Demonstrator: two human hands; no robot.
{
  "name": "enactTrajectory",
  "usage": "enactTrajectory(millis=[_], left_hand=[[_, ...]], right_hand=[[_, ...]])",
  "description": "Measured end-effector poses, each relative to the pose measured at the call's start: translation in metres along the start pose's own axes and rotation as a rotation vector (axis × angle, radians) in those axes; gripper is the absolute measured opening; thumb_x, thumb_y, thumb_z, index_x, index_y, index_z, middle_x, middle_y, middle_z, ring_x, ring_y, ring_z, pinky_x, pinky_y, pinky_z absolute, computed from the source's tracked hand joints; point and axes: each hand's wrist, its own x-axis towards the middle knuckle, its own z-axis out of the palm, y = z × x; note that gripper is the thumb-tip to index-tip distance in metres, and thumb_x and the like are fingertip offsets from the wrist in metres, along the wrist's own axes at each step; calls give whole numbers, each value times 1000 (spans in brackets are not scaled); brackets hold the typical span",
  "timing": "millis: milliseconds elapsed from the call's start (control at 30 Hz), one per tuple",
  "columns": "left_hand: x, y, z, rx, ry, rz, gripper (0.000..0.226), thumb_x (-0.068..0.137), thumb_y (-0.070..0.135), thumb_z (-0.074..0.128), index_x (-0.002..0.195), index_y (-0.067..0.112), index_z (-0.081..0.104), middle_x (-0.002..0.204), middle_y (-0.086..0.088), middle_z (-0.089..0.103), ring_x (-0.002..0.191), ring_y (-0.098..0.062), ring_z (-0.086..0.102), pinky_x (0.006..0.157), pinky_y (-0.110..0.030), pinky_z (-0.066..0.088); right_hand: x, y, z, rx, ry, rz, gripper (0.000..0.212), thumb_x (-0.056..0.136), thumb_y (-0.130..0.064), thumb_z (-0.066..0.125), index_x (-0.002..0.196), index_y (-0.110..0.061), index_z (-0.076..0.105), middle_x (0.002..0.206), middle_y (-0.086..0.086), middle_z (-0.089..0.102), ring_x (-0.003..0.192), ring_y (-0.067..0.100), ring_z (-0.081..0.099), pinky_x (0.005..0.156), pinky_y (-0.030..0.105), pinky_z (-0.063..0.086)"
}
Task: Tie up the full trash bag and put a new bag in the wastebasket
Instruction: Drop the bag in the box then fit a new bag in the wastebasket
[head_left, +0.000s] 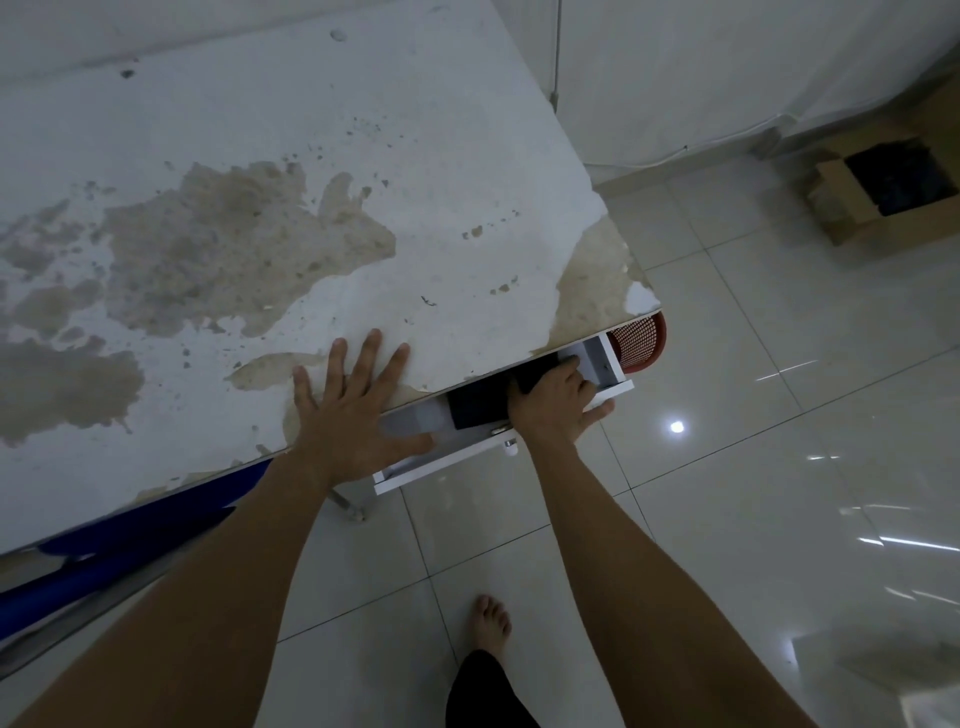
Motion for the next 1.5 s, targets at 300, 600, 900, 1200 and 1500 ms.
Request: enactTrajectory(millis=[300, 600, 900, 1200, 1500], left_hand=[[0, -2, 3, 31, 16, 13, 119, 51, 104, 25, 150, 53, -16, 159, 21, -29, 149, -18, -26, 111, -66, -13], [2, -3, 3, 21, 13, 0, 116, 55, 104, 29, 149, 54, -16, 158, 23, -31, 140, -9, -41, 111, -64, -15], [3, -5, 6, 40, 12, 36, 118, 54, 105, 27, 151, 52, -15, 160, 20, -27, 149, -20, -24, 109, -66, -14], [8, -7, 2, 62, -38, -28, 72, 80, 85, -1, 137, 57, -36, 146, 19, -49, 136, -13, -45, 112, -66, -13], [10, 2, -20, -327, -146, -135, 53, 101, 62, 17, 152, 52, 8, 166, 10, -1, 151, -11, -16, 111, -44, -30]], right_hand=[[4, -2, -16, 143, -132, 57, 12, 76, -33, 61, 80, -22, 55, 84, -2, 55, 119, 28, 46, 113, 57, 4], [-13, 5, -48, 596, -279, 75, 20, 82, -22, 64, 91, -13, 49, 80, 0, 54, 87, 24, 54, 105, 48, 37], [-75, 47, -101, 1105, -317, 64, 45, 90, -5, 66, 126, -19, 43, 114, -1, 57, 104, 21, 61, 83, 39, 60], [-69, 27, -127, 1500, -417, -149, 58, 84, -7, 71, 135, -22, 47, 129, 5, 56, 117, 28, 61, 91, 46, 59], [-57, -19, -74, 1151, -501, -270, 42, 89, -9, 74, 119, -30, 52, 116, -2, 63, 106, 19, 65, 81, 34, 62]])
